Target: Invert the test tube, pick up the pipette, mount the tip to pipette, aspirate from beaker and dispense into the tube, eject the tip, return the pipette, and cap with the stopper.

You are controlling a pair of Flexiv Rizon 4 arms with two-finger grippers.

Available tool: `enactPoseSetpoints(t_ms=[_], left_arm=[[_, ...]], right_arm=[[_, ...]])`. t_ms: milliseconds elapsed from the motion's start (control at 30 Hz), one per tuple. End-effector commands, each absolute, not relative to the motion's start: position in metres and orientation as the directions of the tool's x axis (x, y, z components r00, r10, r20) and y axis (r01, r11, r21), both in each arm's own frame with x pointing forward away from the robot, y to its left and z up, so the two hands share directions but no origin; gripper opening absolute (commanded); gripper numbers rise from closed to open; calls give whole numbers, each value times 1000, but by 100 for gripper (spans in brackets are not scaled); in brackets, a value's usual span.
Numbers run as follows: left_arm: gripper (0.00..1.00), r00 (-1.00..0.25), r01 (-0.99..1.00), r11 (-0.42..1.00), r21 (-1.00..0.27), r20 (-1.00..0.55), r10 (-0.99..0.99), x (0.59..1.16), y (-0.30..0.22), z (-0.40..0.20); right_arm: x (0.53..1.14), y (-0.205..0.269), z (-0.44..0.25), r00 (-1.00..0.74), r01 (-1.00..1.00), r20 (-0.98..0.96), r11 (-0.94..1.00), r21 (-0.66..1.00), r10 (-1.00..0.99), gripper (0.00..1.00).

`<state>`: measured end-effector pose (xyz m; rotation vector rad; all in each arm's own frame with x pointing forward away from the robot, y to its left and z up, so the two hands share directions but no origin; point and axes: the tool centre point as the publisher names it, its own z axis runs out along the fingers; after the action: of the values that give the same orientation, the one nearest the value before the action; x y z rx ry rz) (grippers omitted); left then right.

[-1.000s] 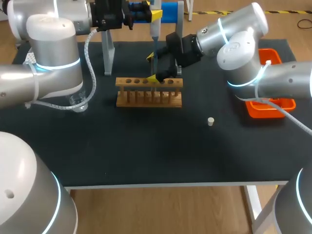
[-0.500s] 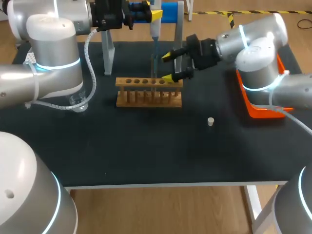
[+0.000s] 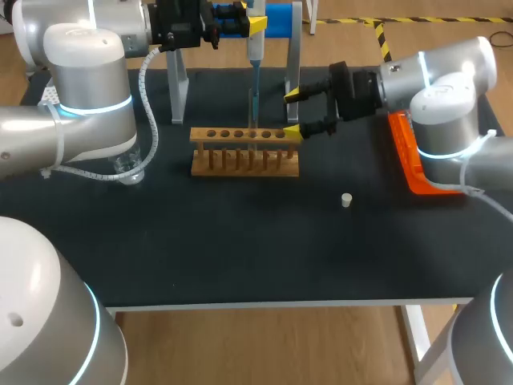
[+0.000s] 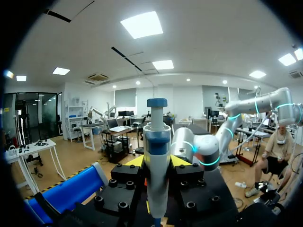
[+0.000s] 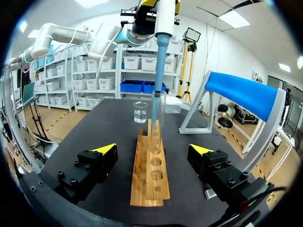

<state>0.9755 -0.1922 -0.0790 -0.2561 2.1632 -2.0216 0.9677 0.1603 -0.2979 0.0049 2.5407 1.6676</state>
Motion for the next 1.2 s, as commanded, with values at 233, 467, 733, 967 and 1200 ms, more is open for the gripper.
enactPoseSetpoints(t_ms=[233, 467, 733, 967, 1200], left_arm=[[0, -970, -8, 65, -998, -8, -242, 976, -193, -79], [0, -970, -8, 65, -998, -8, -242, 976, -193, -79], [0, -970, -8, 65, -998, -8, -242, 976, -193, -79], [0, -970, -8, 65, -998, -8, -242, 976, -193, -79], [0, -970, -8, 65, -998, -8, -242, 976, -193, -79]], right_arm=[[967, 140, -255, -991, -40, -91, 446, 894, 95, 100], [964, 129, -212, -988, -47, -109, 467, 883, 106, 100], [961, 117, -158, -986, -61, -126, 467, 882, 108, 100], [960, 116, -111, -983, -74, -144, 481, 873, 110, 100], [965, 123, -73, -983, -74, -147, 490, 869, 113, 100]])
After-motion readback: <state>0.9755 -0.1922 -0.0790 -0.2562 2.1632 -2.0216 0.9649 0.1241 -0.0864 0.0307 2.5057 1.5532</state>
